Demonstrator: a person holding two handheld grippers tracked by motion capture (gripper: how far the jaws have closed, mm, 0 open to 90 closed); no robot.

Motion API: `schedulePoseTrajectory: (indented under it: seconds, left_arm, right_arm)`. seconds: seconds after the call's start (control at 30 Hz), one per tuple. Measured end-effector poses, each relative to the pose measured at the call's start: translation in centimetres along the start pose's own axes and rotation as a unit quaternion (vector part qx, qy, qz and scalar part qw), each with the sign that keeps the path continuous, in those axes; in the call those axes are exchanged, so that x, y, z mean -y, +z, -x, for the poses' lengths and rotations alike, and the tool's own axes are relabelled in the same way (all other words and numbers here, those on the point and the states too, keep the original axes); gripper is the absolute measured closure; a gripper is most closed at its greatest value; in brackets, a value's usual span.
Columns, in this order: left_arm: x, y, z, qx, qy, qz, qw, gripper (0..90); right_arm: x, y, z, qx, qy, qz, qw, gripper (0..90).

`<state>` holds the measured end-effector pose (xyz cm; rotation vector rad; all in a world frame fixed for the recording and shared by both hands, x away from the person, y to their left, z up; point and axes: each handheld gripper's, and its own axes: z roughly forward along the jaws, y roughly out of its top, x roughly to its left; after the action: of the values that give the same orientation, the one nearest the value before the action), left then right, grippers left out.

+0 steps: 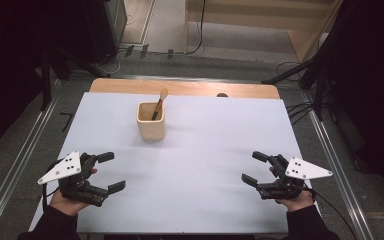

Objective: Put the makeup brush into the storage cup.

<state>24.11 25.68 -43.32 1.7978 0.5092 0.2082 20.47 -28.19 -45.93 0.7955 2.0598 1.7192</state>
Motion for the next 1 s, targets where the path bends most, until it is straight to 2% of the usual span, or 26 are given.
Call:
schedulePoseTrajectory:
  seconds: [0.13,0.27,0.53,1.0]
  left_arm:
    - [0.0,-0.14,0.03,-0.002,0.011,0.008,0.9999,5.5]
    - [0.06,-0.08,-0.06,-0.002,0.011,0.006,0.9999,5.8]
    - [0.15,-0.33,-0.5,-0.011,0.002,0.014,0.9998,5.8]
    - [0.21,-0.48,-0.87,-0.019,-0.006,0.015,0.9997,5.8]
  right_arm:
    - [-0.11,-0.14,-0.12,0.0,-0.003,0.003,1.0,20.5]
    - [-0.14,-0.2,-0.07,0.001,-0.003,0.005,1.0,20.5]
    - [-0.21,-0.36,-0.15,0.003,-0.001,0.007,1.0,20.5]
    - [-0.24,-0.29,-0.26,0.002,-0.001,0.003,1.0,20.5]
